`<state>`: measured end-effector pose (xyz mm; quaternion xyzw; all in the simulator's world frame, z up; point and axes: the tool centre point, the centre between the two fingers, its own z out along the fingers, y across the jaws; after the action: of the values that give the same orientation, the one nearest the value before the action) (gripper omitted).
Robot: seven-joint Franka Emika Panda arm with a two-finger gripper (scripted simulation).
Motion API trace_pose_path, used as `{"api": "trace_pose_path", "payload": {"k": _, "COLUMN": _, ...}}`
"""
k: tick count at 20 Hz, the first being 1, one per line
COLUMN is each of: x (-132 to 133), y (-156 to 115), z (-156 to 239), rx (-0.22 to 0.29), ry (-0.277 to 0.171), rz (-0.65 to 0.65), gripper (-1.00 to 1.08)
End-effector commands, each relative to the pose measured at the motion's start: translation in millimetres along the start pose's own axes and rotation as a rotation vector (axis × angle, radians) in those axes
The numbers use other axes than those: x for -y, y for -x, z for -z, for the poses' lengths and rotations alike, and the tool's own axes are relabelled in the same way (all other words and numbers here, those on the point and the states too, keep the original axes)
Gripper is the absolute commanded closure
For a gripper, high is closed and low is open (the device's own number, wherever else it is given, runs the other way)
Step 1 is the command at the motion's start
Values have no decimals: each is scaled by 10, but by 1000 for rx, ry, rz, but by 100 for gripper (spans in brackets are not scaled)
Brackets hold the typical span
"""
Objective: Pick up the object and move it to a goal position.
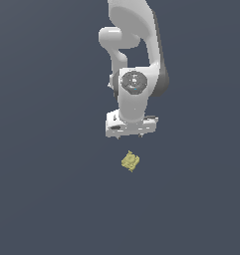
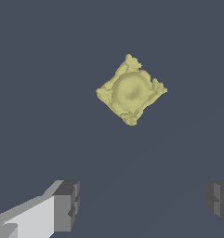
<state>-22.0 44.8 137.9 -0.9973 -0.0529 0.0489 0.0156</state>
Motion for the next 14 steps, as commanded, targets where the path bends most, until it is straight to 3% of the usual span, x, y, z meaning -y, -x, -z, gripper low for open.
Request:
{"api": "trace_pose_path", "payload": {"k": 1, "x": -6, "y": -8, "z": -2, "rx": -1, "ry": 0, "rz": -8, "gripper": -92}}
{"api": "trace_pose_path", "payload": {"k": 14, "x": -9, "y": -199, "z": -97, "rx": -23, "ry": 1, "rz": -187, "gripper": -92}}
